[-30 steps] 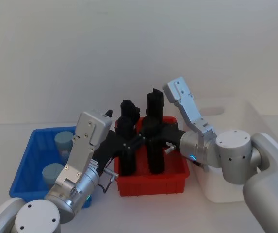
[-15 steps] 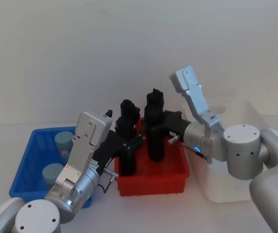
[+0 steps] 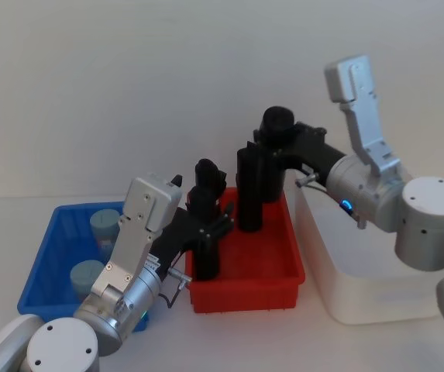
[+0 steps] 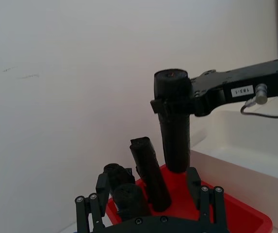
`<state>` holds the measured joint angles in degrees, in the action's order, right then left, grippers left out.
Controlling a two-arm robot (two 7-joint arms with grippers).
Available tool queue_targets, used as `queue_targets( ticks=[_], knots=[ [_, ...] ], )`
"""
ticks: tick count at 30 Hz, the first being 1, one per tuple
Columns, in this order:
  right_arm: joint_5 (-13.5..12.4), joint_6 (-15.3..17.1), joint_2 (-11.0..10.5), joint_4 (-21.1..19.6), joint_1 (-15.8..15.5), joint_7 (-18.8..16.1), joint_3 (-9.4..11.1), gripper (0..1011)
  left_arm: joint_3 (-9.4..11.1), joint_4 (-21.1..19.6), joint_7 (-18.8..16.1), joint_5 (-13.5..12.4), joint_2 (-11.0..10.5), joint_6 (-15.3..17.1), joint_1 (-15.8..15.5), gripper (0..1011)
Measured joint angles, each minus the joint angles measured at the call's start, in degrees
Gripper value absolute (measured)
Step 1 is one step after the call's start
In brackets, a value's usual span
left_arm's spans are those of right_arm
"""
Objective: Pick the cotton swabs from the blue box and place them into the white box.
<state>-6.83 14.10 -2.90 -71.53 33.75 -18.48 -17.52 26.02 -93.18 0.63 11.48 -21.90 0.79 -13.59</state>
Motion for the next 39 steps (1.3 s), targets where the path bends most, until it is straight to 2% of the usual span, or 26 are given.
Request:
queue_targets(
  ticks=[9,15,24,31,36,37,39],
  knots=[
    [-1.7,-2.9,-2.2,-5.2,-2.3,4.8,2.3,456,0.0,0.0,0.0,0.0,0.0,0.0,0.0,1004],
    [-2.2,-4.5,-3.5,-7.3,-4.1,8.6,3.6,457,0.0,0.0,0.0,0.0,0.0,0.0,0.0,1004],
    [-2.7,-6.3,-4.6,-8.1,-6.4,14.8,4.9,457,0.0,0.0,0.0,0.0,0.0,0.0,0.0,1004],
    [-3.4,-7.3,-4.8,-5.9,-7.8,19.7,5.5,457,0.0,0.0,0.0,0.0,0.0,0.0,0.0,1004],
    [-4.0,-8.0,-4.7,-3.9,-8.4,22.6,5.9,590,0.0,0.0,0.0,0.0,0.0,0.0,0.0,1004],
    [-4.1,-8.1,-4.7,-3.4,-8.5,23.2,5.9,650,0.0,0.0,0.0,0.0,0.0,0.0,0.0,1004],
    [-4.3,-8.3,-4.7,-3.0,-8.6,23.8,6.0,684,0.0,0.0,0.0,0.0,0.0,0.0,0.0,1004]
  ],
)
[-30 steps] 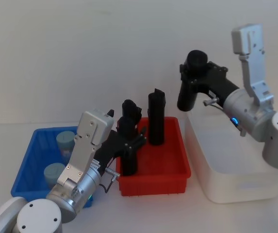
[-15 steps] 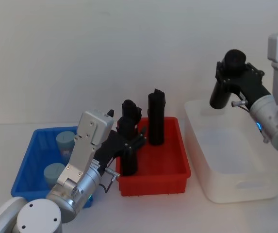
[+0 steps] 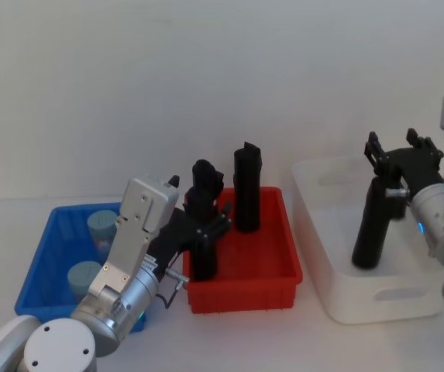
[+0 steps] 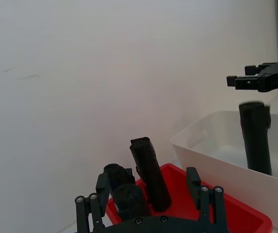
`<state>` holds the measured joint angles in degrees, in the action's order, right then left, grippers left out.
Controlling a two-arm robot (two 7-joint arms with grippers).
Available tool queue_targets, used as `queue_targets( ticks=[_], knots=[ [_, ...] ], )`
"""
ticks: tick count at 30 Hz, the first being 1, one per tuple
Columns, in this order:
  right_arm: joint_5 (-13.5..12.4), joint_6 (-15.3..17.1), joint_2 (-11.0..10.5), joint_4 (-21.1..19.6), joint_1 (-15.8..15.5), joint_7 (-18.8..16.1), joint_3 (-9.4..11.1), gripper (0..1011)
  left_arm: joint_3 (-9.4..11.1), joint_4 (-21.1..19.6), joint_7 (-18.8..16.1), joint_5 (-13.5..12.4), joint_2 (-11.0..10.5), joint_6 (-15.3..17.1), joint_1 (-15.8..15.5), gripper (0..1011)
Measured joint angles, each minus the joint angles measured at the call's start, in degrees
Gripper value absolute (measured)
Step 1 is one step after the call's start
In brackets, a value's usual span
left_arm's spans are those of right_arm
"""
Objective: Pick the cotton swabs from the blue box and place them into the white box.
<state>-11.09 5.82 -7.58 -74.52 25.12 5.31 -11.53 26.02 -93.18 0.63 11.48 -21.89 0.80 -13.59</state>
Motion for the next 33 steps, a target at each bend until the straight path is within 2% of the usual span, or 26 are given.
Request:
queue_targets(
  ticks=[1,2,3,6,8,12,21,27,33],
  knots=[
    [-0.1,-0.1,0.0,0.3,-0.1,0.5,0.1,727,0.0,0.0,0.0,0.0,0.0,0.0,0.0,1004],
    [-0.1,-0.2,0.0,0.5,-0.1,0.7,0.1,727,0.0,0.0,0.0,0.0,0.0,0.0,0.0,1004],
    [-0.2,-0.2,0.0,0.6,-0.2,0.9,0.1,781,0.0,0.0,0.0,0.0,0.0,0.0,0.0,1003],
    [-0.3,-0.3,0.0,1.0,-0.3,1.4,0.2,836,0.0,0.0,0.0,0.0,0.0,0.0,0.0,1004],
    [-0.4,-0.5,0.0,1.4,-0.4,2.0,0.3,919,0.0,0.0,0.0,0.0,0.0,0.0,0.0,1004],
    [-0.5,-0.6,0.1,1.8,-0.5,2.6,0.3,1002,0.0,0.0,0.0,0.0,0.0,0.0,0.0,1004],
    [-0.7,-0.8,0.1,2.4,-0.7,3.4,0.4,1001,-0.4,-1.0,-0.6,0.1,-0.8,0.6,0.6,1004],
    [-0.7,-0.9,0.1,2.6,-0.7,3.6,0.4,1002,-1.4,-3.4,-3.1,1.2,-2.8,1.9,2.4,1004],
    [-0.8,-0.9,0.1,2.7,-0.7,3.8,0.5,1002,-2.7,-6.1,-6.4,3.5,-5.3,3.9,4.9,1004]
  ],
)
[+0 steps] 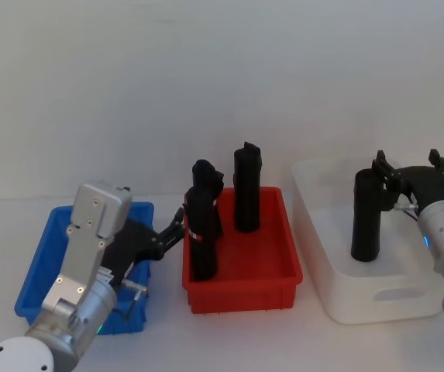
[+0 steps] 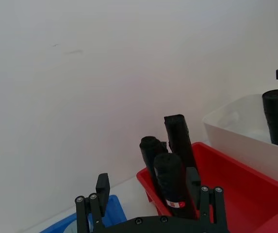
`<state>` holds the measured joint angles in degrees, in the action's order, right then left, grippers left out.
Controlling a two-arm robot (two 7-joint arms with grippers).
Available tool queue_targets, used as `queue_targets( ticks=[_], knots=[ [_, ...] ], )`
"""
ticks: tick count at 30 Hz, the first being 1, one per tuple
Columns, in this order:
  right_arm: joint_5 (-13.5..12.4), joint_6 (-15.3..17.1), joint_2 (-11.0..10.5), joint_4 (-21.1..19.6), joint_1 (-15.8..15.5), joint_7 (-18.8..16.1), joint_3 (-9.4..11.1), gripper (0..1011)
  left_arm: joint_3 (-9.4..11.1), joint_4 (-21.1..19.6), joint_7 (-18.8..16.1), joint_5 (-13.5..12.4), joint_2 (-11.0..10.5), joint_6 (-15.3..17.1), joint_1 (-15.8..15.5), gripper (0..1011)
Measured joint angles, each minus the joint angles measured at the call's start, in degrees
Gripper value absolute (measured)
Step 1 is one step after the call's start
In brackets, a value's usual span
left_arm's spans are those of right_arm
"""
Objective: Pick the cotton swabs from the blue box and place them into the white box.
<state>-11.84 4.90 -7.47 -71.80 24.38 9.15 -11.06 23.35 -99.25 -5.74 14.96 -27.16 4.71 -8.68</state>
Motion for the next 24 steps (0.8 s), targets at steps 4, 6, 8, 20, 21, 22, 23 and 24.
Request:
queue_targets(
  ticks=[4,6,8,20,21,22,23,24],
  knots=[
    [0.0,0.0,0.0,0.1,0.0,0.1,0.0,1002,-1.0,-1.7,-1.8,2.7,-1.9,1.9,2.0,1004],
    [0.0,0.0,0.0,0.1,0.0,0.1,0.0,1002,-1.4,-2.2,-2.3,3.8,-2.5,2.5,2.6,1004],
    [0.0,-0.1,0.0,0.1,0.0,0.1,0.0,1002,-1.9,-2.9,-2.8,5.5,-3.5,3.4,3.6,1004],
    [0.0,-0.1,0.0,0.2,-0.1,0.2,0.0,1002,-5.2,-4.7,-3.6,16.4,-8.5,7.0,8.1,1004],
    [0.0,-0.1,0.0,0.2,-0.1,0.2,0.0,1002,-5.2,-4.7,-3.6,16.4,-8.5,7.0,8.1,1004],
    [0.0,-0.1,0.0,0.2,-0.1,0.2,0.0,1002,-5.5,-4.7,-3.6,17.3,-8.9,7.2,8.4,1004],
    [0.0,-0.1,0.0,0.2,-0.1,0.2,0.0,1002,-5.8,-4.6,-3.6,18.2,-9.3,7.4,8.7,1004],
    [0.0,-0.1,0.0,0.2,-0.1,0.2,0.0,1002,-5.9,-4.6,-3.6,18.6,-9.4,7.5,8.8,1004]
  ],
)
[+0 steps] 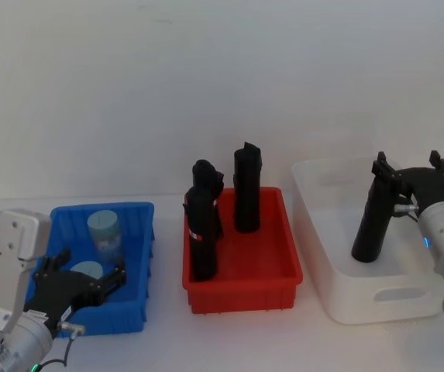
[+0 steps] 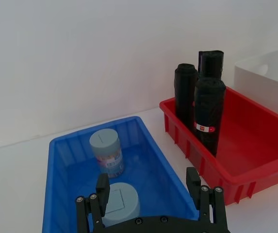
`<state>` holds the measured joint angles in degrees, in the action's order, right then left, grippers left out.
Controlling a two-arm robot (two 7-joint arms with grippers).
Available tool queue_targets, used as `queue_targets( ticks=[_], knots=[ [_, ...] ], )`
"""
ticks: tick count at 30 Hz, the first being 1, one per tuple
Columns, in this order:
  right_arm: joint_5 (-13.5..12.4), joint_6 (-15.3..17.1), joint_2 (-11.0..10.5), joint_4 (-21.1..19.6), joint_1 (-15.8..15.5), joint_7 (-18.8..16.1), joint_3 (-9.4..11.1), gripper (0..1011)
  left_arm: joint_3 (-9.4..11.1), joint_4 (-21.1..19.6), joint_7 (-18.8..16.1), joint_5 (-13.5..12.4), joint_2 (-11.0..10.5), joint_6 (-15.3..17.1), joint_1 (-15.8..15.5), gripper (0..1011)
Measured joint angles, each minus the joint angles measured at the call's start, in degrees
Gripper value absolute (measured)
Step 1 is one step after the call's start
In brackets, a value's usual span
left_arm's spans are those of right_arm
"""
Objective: Pick the cotton swabs from the blue box and place them into the white box.
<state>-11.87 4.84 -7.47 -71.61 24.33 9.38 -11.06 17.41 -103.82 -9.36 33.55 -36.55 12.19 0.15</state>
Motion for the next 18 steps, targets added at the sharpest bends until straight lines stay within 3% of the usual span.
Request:
queue_targets(
  ticks=[6,18],
  knots=[
    [0.0,0.0,0.0,0.0,0.0,0.0,0.0,1002,-0.9,1.0,0.2,1.9,-0.8,0.2,0.7,1004],
    [0.0,0.0,0.0,0.0,0.0,0.0,0.0,1002,-1.5,4.4,2.7,1.8,-0.3,0.9,-0.7,1004]
  ],
)
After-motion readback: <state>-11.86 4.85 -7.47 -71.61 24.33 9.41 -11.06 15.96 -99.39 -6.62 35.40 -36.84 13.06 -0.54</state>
